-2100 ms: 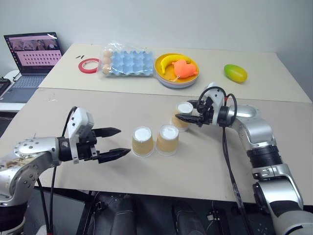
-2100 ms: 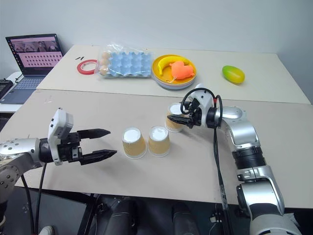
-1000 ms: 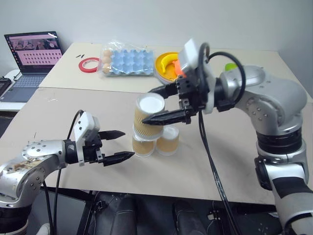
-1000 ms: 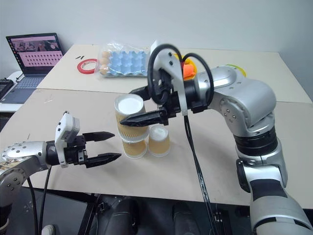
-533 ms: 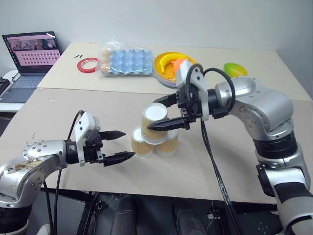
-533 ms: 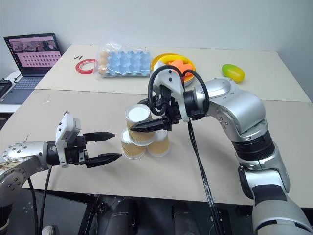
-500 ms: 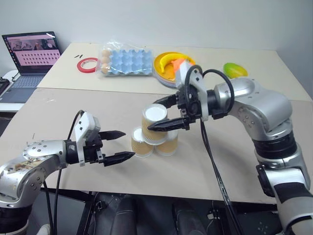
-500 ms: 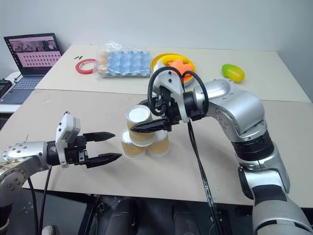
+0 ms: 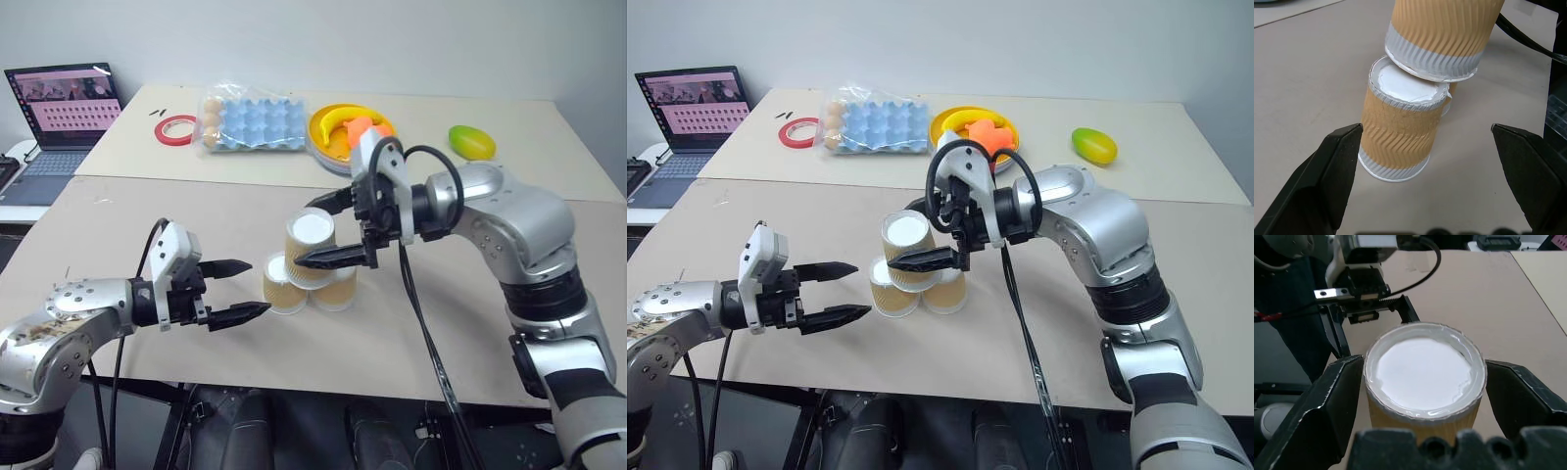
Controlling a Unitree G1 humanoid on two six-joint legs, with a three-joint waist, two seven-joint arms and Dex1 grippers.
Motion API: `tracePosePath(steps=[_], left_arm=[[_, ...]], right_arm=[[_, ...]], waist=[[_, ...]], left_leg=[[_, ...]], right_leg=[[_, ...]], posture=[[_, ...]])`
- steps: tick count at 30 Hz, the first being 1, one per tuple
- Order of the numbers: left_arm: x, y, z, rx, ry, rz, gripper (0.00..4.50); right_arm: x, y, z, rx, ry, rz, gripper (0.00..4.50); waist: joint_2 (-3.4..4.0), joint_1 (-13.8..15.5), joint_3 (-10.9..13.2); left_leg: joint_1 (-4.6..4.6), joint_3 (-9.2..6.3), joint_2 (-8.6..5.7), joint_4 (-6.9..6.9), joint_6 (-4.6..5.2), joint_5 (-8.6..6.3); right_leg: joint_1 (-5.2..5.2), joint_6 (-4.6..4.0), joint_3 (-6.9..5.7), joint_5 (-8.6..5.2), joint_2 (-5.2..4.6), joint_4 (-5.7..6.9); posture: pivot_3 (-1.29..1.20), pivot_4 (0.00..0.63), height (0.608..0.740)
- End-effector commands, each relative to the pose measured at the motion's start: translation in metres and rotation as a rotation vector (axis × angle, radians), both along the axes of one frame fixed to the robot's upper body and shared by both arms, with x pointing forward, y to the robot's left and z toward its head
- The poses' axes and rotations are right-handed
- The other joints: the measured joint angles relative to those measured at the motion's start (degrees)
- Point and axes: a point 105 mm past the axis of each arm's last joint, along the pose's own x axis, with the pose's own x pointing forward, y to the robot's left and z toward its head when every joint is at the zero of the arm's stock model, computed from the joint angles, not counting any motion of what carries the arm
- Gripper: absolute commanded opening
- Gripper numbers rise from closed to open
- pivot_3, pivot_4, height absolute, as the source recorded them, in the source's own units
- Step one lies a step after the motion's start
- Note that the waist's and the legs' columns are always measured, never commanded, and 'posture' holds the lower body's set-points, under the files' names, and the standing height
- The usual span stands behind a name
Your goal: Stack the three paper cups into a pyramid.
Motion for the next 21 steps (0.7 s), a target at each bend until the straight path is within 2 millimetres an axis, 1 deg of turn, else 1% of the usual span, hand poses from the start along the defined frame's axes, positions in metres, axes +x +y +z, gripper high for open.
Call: tracePosePath(steps=[1,3,5,7,8,10,11,12,14,16,17,19,21], left_arm=[[0.000,-0.001,0.008,-0.002,-0.043,-0.014,4.50],[0.000,-0.001,0.008,-0.003,-0.042,-0.013,4.50],[-0.002,0.001,0.008,-0.002,-0.038,-0.003,4.50],[-0.003,0.003,0.007,-0.004,-0.034,0.013,4.50],[-0.005,0.007,0.006,-0.006,-0.030,0.036,4.50],[-0.010,0.016,0.003,-0.008,-0.015,0.092,4.50],[-0.013,0.020,0.000,-0.003,-0.009,0.118,4.50],[-0.015,0.025,-0.003,-0.002,0.000,0.152,4.50],[-0.022,0.034,-0.010,0.011,0.020,0.214,4.50],[-0.025,0.047,-0.016,0.030,0.025,0.298,4.50],[-0.023,0.054,-0.019,0.036,0.023,0.351,4.50],[-0.013,0.076,-0.022,0.056,-0.019,0.505,4.50],[0.003,0.104,-0.027,0.090,-0.077,0.705,4.50]], right_arm=[[-0.020,-0.014,0.040,0.105,-0.064,0.069,4.41],[-0.025,-0.024,0.055,0.165,-0.045,0.088,4.41],[-0.026,-0.039,0.072,0.262,-0.016,0.068,4.41],[-0.022,-0.048,0.081,0.330,0.012,0.029,4.41],[-0.006,-0.054,0.078,0.345,0.016,-0.088,4.41],[0.032,-0.069,0.058,0.311,0.005,-0.362,4.41],[0.046,-0.077,0.046,0.283,0.012,-0.473,4.41],[0.060,-0.086,0.030,0.240,-0.002,-0.585,4.41],[0.080,-0.104,-0.004,0.114,-0.060,-0.766,4.41],[0.096,-0.124,-0.036,0.025,-0.076,-0.938,4.41],[0.102,-0.133,-0.048,0.007,-0.070,-1.009,4.41],[0.108,-0.150,-0.066,0.002,-0.062,-1.134,4.41],[0.111,-0.167,-0.080,0.010,-0.040,-1.261,4.41]], waist=[[0.00,0.1,0.0],[0.00,0.1,0.0],[-0.01,0.1,0.0],[-0.01,0.0,0.0],[-0.01,-0.1,0.0],[-0.01,-0.4,0.0],[-0.06,-0.6,0.0],[-0.07,-0.7,0.0],[-0.07,-0.7,0.0],[-0.07,-0.7,0.0],[-0.07,-0.7,0.0],[-0.08,-0.7,0.0],[-0.07,-0.6,0.0]], left_leg=[[0.00,0.00,0.00,0.00,0.00,0.00],[0.02,-0.01,0.00,0.00,0.00,0.00],[0.02,-0.01,0.00,0.00,0.00,0.00],[0.03,-0.01,0.00,0.00,0.00,0.00],[0.02,-0.01,0.00,0.00,0.00,0.00],[0.03,0.00,0.02,-0.01,0.00,0.00],[0.04,0.00,0.02,-0.04,0.00,0.00],[0.05,0.00,0.02,-0.06,0.00,0.00],[0.02,0.02,0.00,-0.07,0.00,0.00],[-0.01,0.11,-0.01,-0.09,0.00,0.00],[-0.04,0.18,0.00,-0.15,0.00,0.00],[-0.10,0.22,-0.01,-0.14,0.00,0.00],[-0.11,0.21,-0.01,-0.13,0.00,0.00]], right_leg=[[0.01,0.00,-0.01,0.00,0.00,0.00],[0.03,0.00,-0.02,0.00,0.00,-0.01],[0.04,0.00,-0.02,0.00,0.00,-0.01],[0.05,0.00,-0.02,0.00,0.00,-0.01],[0.04,0.00,-0.01,0.00,0.00,-0.01],[0.02,-0.01,0.01,0.00,0.01,0.00],[0.02,-0.01,0.01,0.00,0.01,-0.01],[0.01,-0.04,0.01,-0.01,0.01,-0.02],[-0.04,-0.05,0.03,-0.01,-0.01,-0.02],[-0.13,-0.07,0.11,-0.02,-0.04,-0.03],[-0.19,-0.06,0.18,-0.02,-0.06,-0.04],[-0.30,-0.05,0.23,-0.01,-0.06,-0.02],[-0.34,-0.05,0.23,-0.01,-0.06,0.05]], posture=[[0.00,0.150,0.645],[0.00,0.150,0.645],[0.00,0.150,0.645],[0.00,0.150,0.645],[0.00,0.150,0.645],[0.00,0.150,0.645],[0.00,0.150,0.645],[0.00,0.150,0.645],[0.00,0.150,0.645],[0.00,0.150,0.645],[0.00,0.150,0.645],[0.00,0.150,0.645],[0.00,0.150,0.645]])
